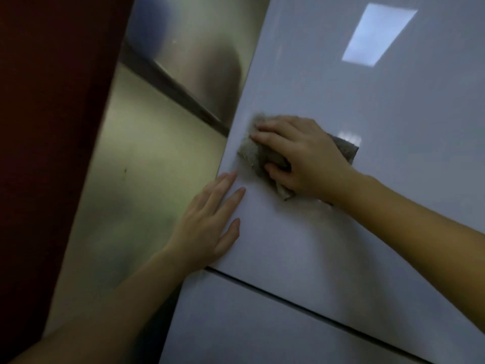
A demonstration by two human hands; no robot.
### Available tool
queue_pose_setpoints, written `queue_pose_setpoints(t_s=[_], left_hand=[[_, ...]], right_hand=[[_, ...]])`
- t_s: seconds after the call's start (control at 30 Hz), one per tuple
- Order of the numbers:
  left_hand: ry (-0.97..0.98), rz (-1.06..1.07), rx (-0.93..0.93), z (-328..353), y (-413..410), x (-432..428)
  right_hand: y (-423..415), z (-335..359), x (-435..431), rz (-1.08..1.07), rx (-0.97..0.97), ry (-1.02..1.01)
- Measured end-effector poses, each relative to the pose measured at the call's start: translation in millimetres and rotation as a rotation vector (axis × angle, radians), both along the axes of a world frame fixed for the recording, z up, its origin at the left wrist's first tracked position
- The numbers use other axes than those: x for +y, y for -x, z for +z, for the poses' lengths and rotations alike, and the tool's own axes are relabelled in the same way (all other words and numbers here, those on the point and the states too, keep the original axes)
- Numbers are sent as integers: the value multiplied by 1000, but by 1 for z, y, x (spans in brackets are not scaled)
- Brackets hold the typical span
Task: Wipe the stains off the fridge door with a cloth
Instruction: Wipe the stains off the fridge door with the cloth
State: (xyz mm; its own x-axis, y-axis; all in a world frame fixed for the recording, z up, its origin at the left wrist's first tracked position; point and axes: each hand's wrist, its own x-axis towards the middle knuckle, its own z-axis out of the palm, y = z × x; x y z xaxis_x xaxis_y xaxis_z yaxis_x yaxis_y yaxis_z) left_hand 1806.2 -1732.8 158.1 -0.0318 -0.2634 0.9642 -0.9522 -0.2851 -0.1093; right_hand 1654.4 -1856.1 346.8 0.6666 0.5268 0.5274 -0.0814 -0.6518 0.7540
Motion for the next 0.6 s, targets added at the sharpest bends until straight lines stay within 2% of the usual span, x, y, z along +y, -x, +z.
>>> queue_pose_setpoints(t_s=[0.1, 0.23, 0.3, 0.4, 0.5, 0.6], left_hand=[[-11, 14, -23, -6, -5, 4], [-29, 8, -36, -12, -8, 6], [-33, -3, -28, -15, -7, 4], [-39, -15, -16, -17, -7, 2], [-28, -35, -25, -16, -7, 3], [-22, -45, -26, -14, -7, 4]], right_hand=[[19, -11, -16, 17, 2, 52], [26, -7, -19, 55, -217, -90], [14, -13, -9, 55, -262, -135], [-7, -33, 4, 66, -239, -144], [-13, -58, 4, 62, -148, -42], [1, -59, -9, 93, -145, 7]])
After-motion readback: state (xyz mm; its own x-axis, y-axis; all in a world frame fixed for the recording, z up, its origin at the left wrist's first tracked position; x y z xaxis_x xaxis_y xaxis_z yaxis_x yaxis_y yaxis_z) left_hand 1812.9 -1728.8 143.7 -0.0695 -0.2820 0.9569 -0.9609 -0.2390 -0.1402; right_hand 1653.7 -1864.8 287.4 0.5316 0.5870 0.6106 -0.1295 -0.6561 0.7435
